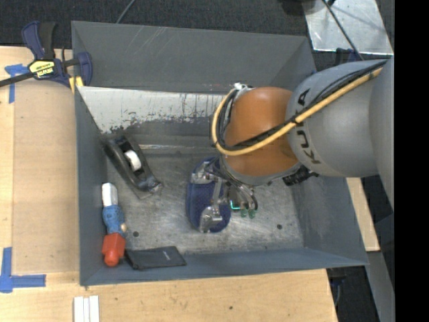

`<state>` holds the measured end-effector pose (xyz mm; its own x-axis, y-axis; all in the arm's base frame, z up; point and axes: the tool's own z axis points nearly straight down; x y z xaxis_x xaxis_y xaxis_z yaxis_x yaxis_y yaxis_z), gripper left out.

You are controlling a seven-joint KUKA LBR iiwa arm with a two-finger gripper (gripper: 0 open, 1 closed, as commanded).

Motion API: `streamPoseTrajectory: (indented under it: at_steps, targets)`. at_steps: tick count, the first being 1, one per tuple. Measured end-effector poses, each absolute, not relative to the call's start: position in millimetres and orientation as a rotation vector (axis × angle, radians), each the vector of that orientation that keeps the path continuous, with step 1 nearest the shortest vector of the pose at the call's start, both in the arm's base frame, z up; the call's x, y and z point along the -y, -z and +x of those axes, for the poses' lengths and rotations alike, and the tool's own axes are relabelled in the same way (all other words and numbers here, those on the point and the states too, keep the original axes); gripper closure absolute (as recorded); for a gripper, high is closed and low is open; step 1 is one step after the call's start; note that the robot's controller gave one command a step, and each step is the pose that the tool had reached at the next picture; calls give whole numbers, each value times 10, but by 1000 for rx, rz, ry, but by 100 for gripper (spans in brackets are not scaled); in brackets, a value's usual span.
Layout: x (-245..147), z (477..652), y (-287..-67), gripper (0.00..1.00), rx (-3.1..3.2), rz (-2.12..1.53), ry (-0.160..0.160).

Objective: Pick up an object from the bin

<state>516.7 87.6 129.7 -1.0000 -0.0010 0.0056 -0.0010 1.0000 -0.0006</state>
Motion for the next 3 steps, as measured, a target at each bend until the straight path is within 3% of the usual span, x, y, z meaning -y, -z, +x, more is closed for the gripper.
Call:
streamPoseTrajectory:
  at_steps: [1, 2, 3]
  targets:
    - [-449, 5396, -767, 0, 3145, 144, 19]
    - [-461, 5400, -792, 100, 3147, 147, 17]
    - [-173, 5421, -1663, 100, 3127, -374, 1]
